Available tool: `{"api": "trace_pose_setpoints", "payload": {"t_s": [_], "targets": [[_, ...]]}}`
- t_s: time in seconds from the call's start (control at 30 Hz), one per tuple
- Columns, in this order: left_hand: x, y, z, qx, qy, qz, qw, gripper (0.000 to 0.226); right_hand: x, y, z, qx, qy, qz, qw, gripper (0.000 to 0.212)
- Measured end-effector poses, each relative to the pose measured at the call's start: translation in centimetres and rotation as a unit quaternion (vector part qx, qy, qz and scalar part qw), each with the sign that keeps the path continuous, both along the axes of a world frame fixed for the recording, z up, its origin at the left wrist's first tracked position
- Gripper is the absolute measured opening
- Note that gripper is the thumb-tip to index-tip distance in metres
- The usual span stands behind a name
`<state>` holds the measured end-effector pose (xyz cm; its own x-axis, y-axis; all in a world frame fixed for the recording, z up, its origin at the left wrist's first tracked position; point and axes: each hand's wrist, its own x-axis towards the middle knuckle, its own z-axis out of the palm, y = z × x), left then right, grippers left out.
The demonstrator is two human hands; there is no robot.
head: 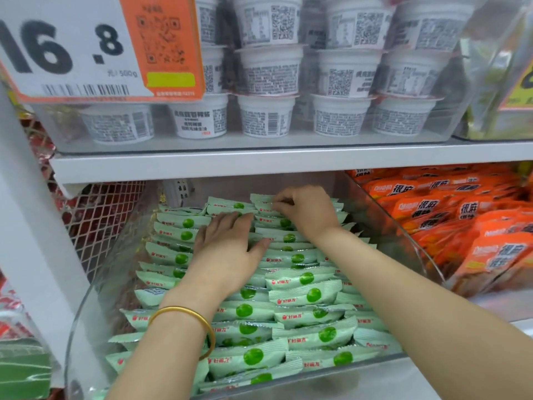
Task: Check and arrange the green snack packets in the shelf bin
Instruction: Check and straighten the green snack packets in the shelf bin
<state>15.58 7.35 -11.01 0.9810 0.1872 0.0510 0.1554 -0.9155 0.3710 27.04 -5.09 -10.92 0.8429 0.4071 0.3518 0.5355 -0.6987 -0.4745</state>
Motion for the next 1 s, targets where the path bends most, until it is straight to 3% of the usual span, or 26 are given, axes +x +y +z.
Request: {"api": "trace_pose_setpoints", "payload": {"t_s": [0.1, 0.23, 0.33, 0.47, 0.63, 0.8, 0.9, 1.0], "targets": [[-0.1, 0.0, 0.0, -0.002, -0.006, 0.000, 1.000, 0.059, 0.7, 0.2, -0.1, -0.010, -0.076, -0.046, 0.996, 0.023], [-0.2, 0.0, -0.1, -0.006, -0.012, 0.003, 1.000, 0.058, 1.6, 1.2, -0.1, -0.060, -0.031, -0.096, 0.993, 0.025], [-0.1, 0.0, -0.1, -0.005, -0.011, 0.003, 1.000, 0.058, 1.9, 1.5, -0.1, -0.043, 0.013, -0.108, 0.993, 0.022], [-0.1, 0.0, 0.0, -0.008, -0.007, 0.003, 1.000, 0.059, 2.1, 1.4, -0.1, 0.033, 0.068, -0.109, 0.991, 0.009], [-0.1, 0.1, 0.0, -0.017, -0.021, 0.003, 1.000, 0.059, 1.9, 0.8, 0.0, 0.243, 0.122, -0.085, 0.959, 0.011], [-0.3, 0.2, 0.2, -0.083, -0.120, 0.018, 0.989, 0.062, -1.1, -0.3, 1.5, 0.364, 0.117, -0.019, 0.924, 0.008], [-0.9, -0.2, 0.8, -0.126, -0.204, 0.008, 0.971, 0.073, -3.9, -1.5, 2.7, 0.389, 0.103, -0.003, 0.915, 0.017], [-2.1, -1.3, 1.4, -0.146, -0.223, -0.025, 0.963, 0.077, -7.6, -3.4, 3.7, 0.389, 0.078, 0.027, 0.917, 0.015]]}}
